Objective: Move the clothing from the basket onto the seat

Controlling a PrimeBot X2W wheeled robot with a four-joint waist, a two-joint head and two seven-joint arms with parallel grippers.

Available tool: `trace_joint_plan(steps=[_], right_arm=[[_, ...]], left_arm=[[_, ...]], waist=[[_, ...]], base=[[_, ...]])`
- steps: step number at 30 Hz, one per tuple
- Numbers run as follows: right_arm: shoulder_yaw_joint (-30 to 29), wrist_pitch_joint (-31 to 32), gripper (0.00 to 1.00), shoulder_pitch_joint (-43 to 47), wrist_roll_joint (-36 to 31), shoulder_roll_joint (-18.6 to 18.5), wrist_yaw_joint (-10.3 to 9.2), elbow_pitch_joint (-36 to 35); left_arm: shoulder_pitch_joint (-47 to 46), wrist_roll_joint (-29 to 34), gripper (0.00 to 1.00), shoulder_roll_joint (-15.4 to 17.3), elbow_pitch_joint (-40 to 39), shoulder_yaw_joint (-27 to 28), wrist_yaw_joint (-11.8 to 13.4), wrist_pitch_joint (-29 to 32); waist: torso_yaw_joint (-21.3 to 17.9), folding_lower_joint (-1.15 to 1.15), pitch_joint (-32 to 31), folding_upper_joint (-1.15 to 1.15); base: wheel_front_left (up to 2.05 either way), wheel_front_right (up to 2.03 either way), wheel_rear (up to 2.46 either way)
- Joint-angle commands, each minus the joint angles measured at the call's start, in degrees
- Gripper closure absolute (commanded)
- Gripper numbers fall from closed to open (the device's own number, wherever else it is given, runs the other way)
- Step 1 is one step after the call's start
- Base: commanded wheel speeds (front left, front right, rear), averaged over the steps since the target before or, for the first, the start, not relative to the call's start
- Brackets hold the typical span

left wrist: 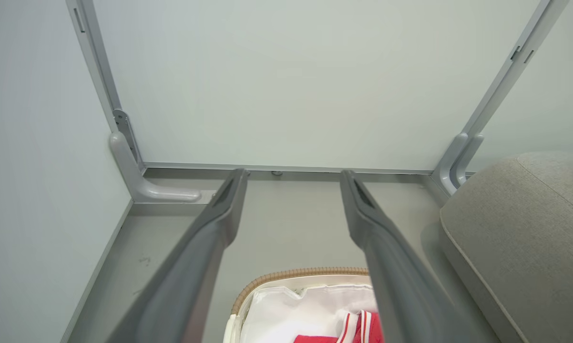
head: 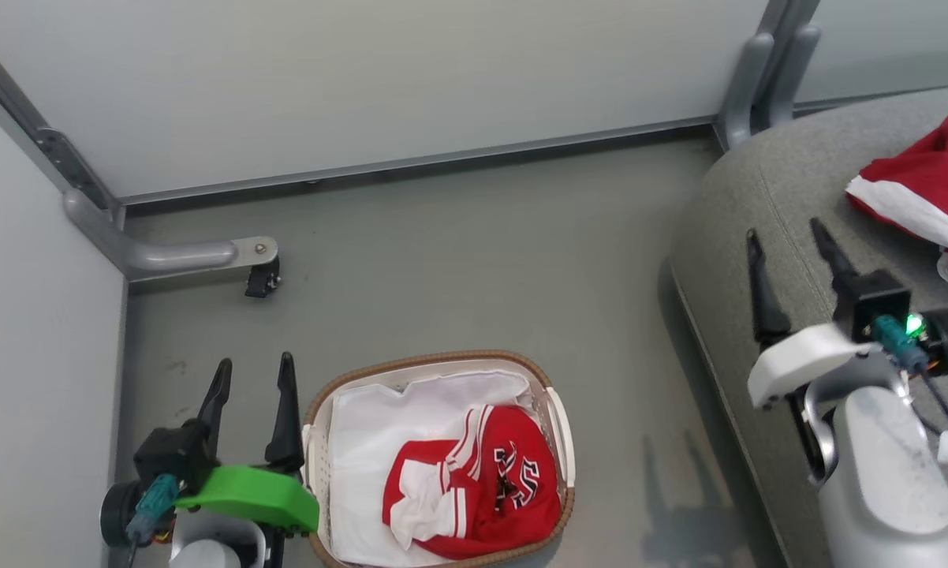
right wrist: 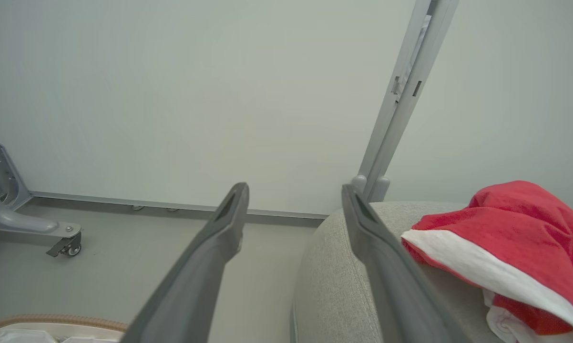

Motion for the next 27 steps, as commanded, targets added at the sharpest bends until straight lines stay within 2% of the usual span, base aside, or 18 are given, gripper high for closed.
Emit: trace_joint_plan(steps=[1, 10, 17, 27], right_arm=[[1.5, -0.1, 0.0, 2.6, 0.6, 0.1, -0.07, -1.0], [8.1, -0.1, 0.0, 13.1, 9.2, 0.3, -0.07, -5.5], [8.0, -0.1, 0.0, 18.3, 12.1, 0.3, -0.06, -7.8], [7.2, -0.1, 0.0, 17.8, 11.7, 0.3, -0.06, -7.7]], left_arm=[[1.8, 0.2, 0.0, 0.0, -0.2, 1.2, -0.1, 0.0], [6.6, -0.6, 0.0, -0.3, -0.7, 3.0, -0.6, 0.0], [8.1, -1.3, 0.0, -0.3, -1.2, 2.5, -0.1, 0.0], [8.0, -1.3, 0.0, -0.3, -1.2, 2.1, 0.0, 0.0]], waist=[[3.3, 0.01, -3.3, 0.0], [5.3, 0.01, -5.4, 0.0], [5.1, 0.01, -6.3, 0.0], [4.4, 0.01, -6.7, 0.0]], base=[[0.0, 0.0, 0.0], [0.0, 0.0, 0.0], [0.0, 0.0, 0.0], [0.0, 0.0, 0.0]])
